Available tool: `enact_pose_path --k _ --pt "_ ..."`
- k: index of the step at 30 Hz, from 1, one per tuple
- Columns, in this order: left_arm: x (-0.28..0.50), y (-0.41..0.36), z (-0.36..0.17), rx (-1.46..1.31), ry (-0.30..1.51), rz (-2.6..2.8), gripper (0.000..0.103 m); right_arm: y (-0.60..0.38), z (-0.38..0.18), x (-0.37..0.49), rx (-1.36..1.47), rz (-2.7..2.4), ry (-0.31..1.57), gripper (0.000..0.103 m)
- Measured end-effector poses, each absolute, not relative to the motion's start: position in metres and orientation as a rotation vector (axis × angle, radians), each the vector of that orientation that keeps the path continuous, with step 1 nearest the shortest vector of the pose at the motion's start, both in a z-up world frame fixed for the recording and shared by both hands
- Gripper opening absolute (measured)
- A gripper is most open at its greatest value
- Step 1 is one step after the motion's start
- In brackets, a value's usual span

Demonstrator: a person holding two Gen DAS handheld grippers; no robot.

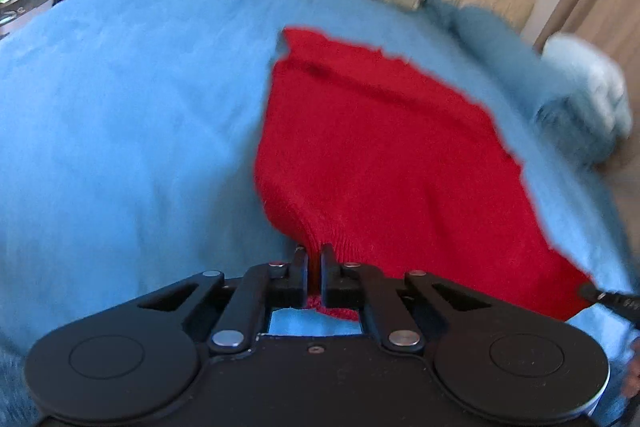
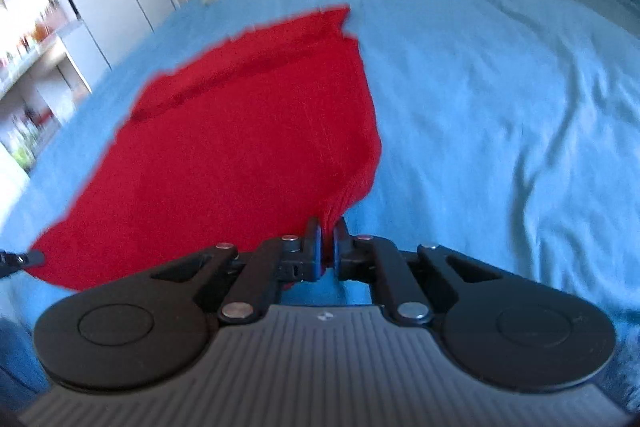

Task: Fold small clothes
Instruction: 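Close both tools on the red sweater hem and lift it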

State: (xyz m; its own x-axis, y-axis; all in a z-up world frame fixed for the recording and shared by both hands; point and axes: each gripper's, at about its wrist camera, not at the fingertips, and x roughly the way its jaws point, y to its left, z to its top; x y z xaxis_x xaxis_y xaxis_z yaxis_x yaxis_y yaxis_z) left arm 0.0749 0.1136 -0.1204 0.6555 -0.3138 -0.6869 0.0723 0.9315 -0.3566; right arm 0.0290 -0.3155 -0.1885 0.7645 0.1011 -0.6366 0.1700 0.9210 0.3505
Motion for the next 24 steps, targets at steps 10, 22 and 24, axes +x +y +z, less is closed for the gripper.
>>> enact_pose_path --k 10,22,24 --pt "0.182 0.112 -0.019 -0.352 0.657 -0.255 0.005 -0.343 -0.080 0.116 0.430 0.045 0.552 0.020" --pt "0.440 0.063 -0.045 -0.353 0.696 -0.176 0.005 -0.374 -0.077 0.373 0.388 -0.047 0.579 0.020" --pt "0.471 0.059 -0.071 -0.347 0.725 -0.140 0.005 -0.380 -0.104 0.412 0.399 -0.055 0.589 0.020"
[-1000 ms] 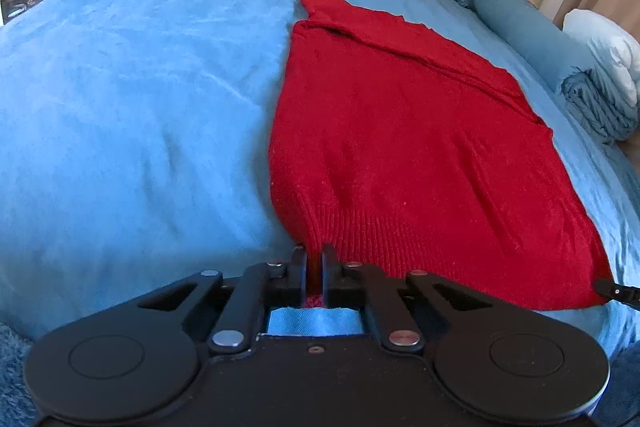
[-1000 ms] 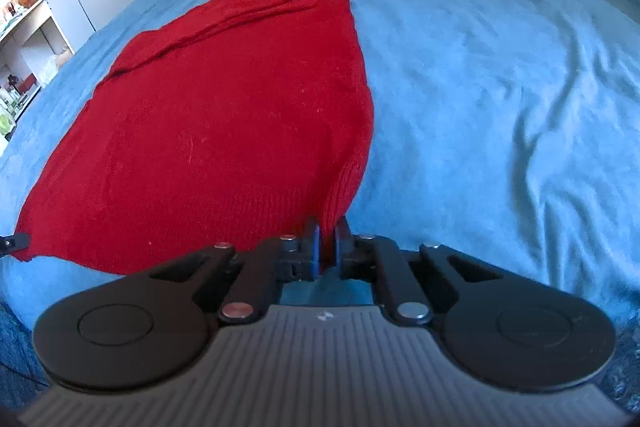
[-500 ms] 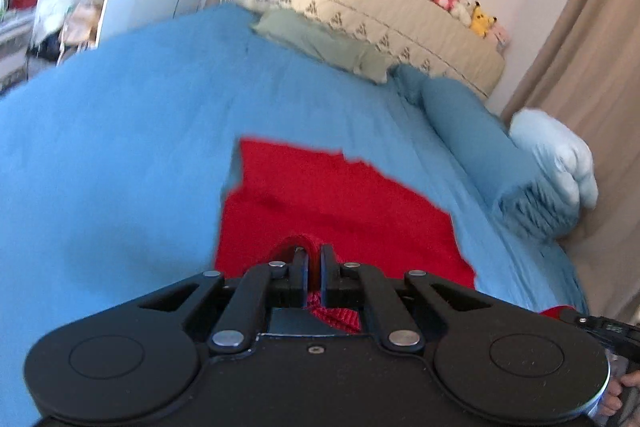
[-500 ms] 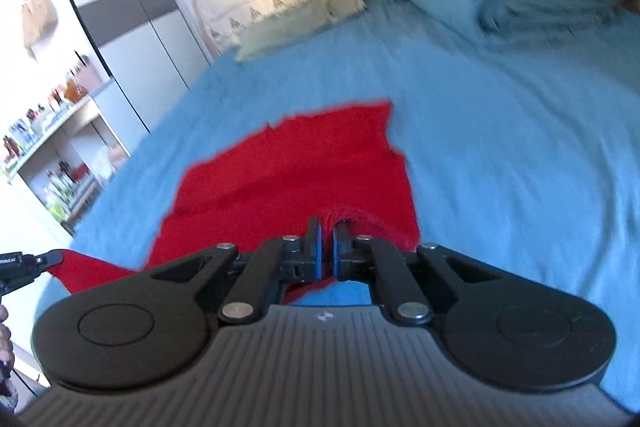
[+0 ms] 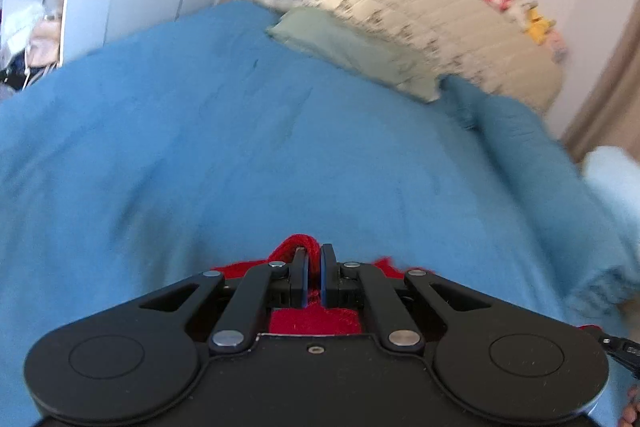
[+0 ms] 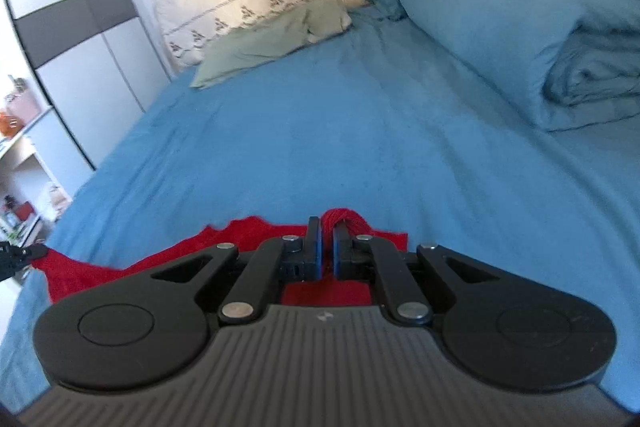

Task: Fold small clothes
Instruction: 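Close both tools on the red sweater hem and lift it, then carry the hem toward the collar with both tools and release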

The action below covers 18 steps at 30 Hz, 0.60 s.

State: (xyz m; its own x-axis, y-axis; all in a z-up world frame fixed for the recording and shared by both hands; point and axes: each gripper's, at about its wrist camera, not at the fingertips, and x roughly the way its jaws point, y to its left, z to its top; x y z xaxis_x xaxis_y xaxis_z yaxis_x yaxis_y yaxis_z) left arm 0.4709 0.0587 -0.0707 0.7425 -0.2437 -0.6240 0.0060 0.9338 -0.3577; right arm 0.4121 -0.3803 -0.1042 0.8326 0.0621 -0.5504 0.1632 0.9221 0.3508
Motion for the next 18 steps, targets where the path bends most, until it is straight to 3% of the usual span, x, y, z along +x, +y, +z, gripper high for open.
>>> enact_pose_path --k 4,11,13,14,15,16,17,18 --pt "0.507 0.056 -0.118 -0.378 0.773 -0.096 0.005 -0.388 -0.154 0.463 0.429 -0.078 0.632 0.020" --pt "0.534 0.058 -0.141 -0.400 0.779 -0.065 0.005 -0.396 -0.186 0.506 0.409 -0.097 0.651 0.021" --pt "0.538 0.057 -0.147 -0.377 0.785 -0.053 0.008 -0.392 -0.191 0.513 0.378 -0.101 0.654 0.024" --pt "0.537 0.057 -0.147 -0.360 0.778 -0.046 0.009 -0.389 -0.191 0.515 0.348 -0.108 0.648 0.032" --pt "0.537 0.055 -0.146 -0.347 0.764 -0.037 0.028 -0.384 -0.191 0.516 0.307 -0.121 0.644 0.059" --pt "0.534 0.052 -0.143 -0.327 0.743 -0.023 0.066 -0.381 -0.190 0.513 0.275 -0.132 0.636 0.075" --pt "0.528 0.050 -0.138 -0.304 0.714 -0.010 0.082 -0.375 -0.186 0.506 0.237 -0.141 0.604 0.097" --pt "0.517 0.049 -0.131 -0.271 0.664 -0.001 0.099 -0.368 -0.181 0.497 0.194 -0.139 0.551 0.103"
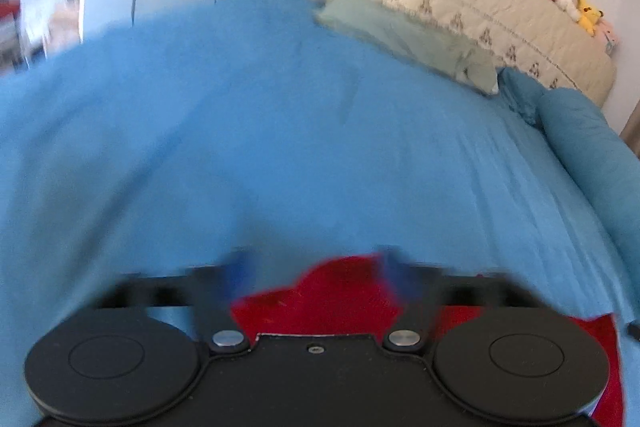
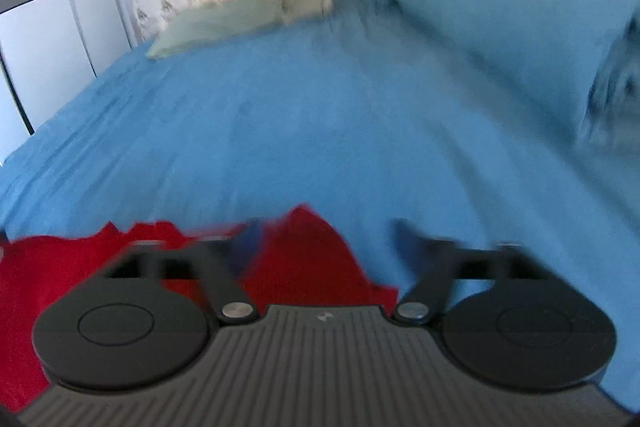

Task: Fold small clothes
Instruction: 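Carry the hem toward the collar with both tools and release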

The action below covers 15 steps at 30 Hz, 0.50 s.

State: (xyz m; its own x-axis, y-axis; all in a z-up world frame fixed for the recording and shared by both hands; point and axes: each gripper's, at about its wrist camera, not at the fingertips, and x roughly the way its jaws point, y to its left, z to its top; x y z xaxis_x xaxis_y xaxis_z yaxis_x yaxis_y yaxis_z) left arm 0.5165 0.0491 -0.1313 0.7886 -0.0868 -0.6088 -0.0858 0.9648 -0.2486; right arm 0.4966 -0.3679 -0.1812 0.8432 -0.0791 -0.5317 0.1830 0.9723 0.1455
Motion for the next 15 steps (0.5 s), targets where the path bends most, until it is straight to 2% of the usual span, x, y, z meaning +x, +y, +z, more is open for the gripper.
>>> enact_pose_path --k 4,10,12,15 --pt "0.471 0.036 -0.118 -0.151 0.570 -0.083 0.101 -0.342 -0.173 0.462 0.104 -0.012 0.471 0.103" --pt "0.434 0.001 -0.165 0.077 0.683 -0.199 0.102 -0.312 -0.213 0.447 0.068 0.079 0.567 0.103" --pt "0.434 0.000 -0.188 0.106 0.767 -0.177 0.102 -0.313 -0.231 0.451 0.124 0.076 0.626 0.103" --pt "0.431 0.009 -0.197 0.074 0.746 -0.190 0.103 -0.320 -0.246 0.455 0.166 0.027 0.646 0.103"
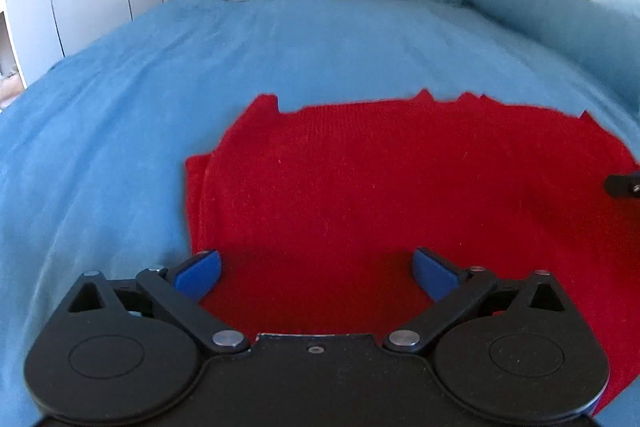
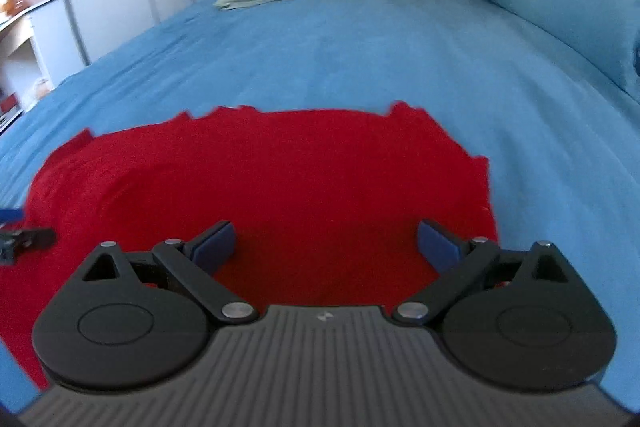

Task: Fold small clothes
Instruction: 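Carry the hem toward the collar with both tools and release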

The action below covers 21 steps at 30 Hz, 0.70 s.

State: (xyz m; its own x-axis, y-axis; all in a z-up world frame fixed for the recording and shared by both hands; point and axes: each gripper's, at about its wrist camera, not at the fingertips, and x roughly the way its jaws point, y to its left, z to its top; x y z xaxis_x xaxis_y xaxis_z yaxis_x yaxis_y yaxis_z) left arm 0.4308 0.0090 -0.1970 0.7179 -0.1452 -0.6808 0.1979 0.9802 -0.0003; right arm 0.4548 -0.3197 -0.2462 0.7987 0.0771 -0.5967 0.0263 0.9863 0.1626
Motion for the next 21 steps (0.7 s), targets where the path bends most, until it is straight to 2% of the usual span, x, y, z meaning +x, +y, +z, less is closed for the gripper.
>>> enact_pose_path --k 8,16,19,21 --pt "0.446 0.010 -0.182 0.083 0.830 -0.211 0.103 -0.313 -0.237 0.456 0.111 0.006 0.666 0.103" --pt "0.395 -0.002 -0.119 0.192 0.711 -0.134 0.103 -0.317 -0.141 0.371 0.061 -0.027 0.576 0.103" --pt "0.374 -0.015 -0.111 0.196 0.712 -0.157 0.103 -0.313 -0.128 0.337 0.051 -0.076 0.643 0.103" --pt "0.365 -0.027 -0.115 0.183 0.751 -0.172 0.103 -0.314 -0.140 0.318 0.125 -0.112 0.724 0.103"
